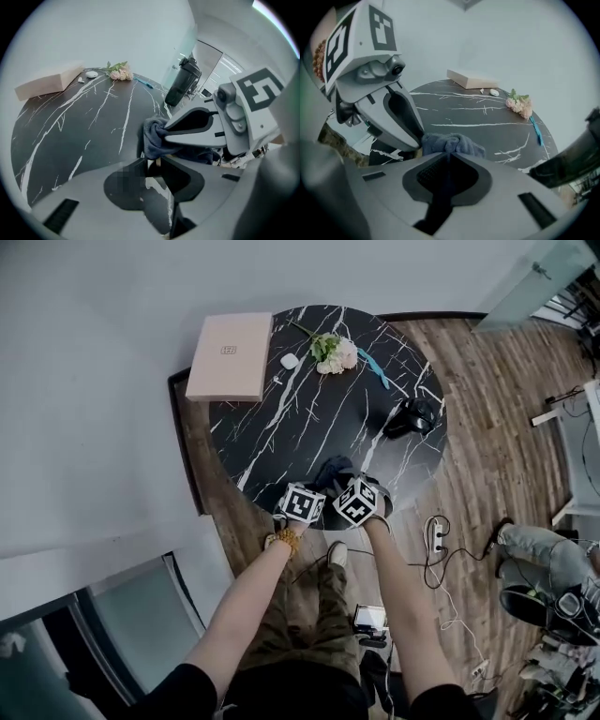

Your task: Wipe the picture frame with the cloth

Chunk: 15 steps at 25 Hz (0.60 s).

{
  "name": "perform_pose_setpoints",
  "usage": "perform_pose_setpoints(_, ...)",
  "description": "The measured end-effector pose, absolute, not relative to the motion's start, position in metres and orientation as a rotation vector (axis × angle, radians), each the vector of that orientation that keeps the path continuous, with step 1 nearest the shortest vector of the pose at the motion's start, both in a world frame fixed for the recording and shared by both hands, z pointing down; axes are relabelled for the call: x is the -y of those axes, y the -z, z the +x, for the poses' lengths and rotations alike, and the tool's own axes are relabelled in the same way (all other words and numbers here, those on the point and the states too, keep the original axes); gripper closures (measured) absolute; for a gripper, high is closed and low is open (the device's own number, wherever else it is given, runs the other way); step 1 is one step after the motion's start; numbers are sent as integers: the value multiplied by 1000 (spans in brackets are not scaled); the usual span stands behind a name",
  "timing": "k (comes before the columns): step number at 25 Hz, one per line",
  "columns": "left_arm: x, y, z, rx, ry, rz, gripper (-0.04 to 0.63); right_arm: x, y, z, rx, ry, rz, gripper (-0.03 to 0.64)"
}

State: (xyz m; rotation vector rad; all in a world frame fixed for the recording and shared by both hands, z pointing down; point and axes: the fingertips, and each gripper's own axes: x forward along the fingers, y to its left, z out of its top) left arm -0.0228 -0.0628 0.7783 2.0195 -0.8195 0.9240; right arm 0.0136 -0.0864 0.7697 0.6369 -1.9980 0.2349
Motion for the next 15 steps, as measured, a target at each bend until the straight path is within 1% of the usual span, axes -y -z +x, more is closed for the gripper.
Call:
perform_pose_setpoints(10,62,-779,-23,833,-909,1959,489,47,-772,74,1920,-348,643,595)
perform_pose_setpoints(13,62,-779,-23,827,-908,1956,489,45,-766,77,1946,-419,607,595)
perform_pose_setpoints(15,62,-778,-21,817,-930,1966,489,55,-753,67,1998,-397,589,595)
